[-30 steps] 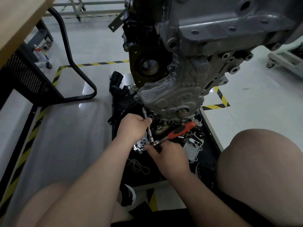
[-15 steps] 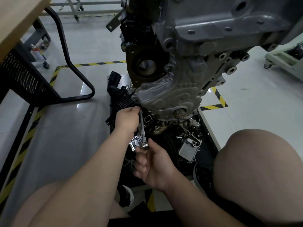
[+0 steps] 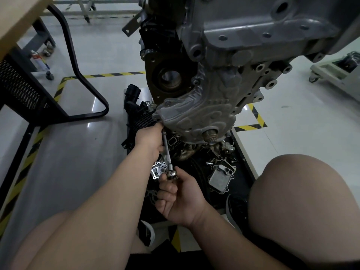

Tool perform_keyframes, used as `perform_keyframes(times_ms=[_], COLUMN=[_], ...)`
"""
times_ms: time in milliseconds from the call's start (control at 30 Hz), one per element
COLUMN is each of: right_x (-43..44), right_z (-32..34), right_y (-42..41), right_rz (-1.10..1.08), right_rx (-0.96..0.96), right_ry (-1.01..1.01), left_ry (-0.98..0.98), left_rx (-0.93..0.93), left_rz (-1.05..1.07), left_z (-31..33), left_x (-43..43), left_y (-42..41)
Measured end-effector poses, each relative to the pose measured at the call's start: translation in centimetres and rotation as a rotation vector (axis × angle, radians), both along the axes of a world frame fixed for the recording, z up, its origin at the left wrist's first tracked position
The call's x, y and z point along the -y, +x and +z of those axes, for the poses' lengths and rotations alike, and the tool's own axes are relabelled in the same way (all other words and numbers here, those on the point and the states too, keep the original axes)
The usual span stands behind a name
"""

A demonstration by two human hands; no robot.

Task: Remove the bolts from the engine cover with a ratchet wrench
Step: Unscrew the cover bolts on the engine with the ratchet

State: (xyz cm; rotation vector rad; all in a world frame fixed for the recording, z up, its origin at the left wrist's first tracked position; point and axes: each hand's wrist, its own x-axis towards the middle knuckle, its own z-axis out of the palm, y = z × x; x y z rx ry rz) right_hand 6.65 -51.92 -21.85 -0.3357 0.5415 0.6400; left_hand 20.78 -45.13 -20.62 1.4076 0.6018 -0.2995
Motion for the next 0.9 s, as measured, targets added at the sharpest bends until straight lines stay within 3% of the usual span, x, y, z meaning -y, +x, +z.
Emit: perform_keyframes(times_ms=[267,367,467,633,733,900], right_x=[0.0,-0.1,-0.9,-0.9,0.5,1.3], right_z=[0.7,0.8,0.5,-0.9,-1.4,-1.9], right_y=[0.1,0.2,0.2,-0.6,-0.6,-0.1], right_rz=[0.026,0.072,0.142,0.039,0.124,0.266], right_rx=[-0.039,-0.006,0.073,0.304,0.437,0.544], right_ry=[0.035,-0.075,-0.444,-1.181,-1.595,-1.862], left_ry=[0.001,0.038,0.087,0.106,0.060,-0.091], left_rx=[0.087,0.112,0.132,0.138,0.096,-0.017], left_rz=[0.045,0.038,0.056,0.063,0.088,0.095], left_z=[0.1,0.0,-0.2,-0.4,-0.3,0.1], left_x=[0.2,0.1,0.0,0.1,0.4,0.8], left_y=[-0.2,-0.1,0.0,-0.1,-0.1,-0.3])
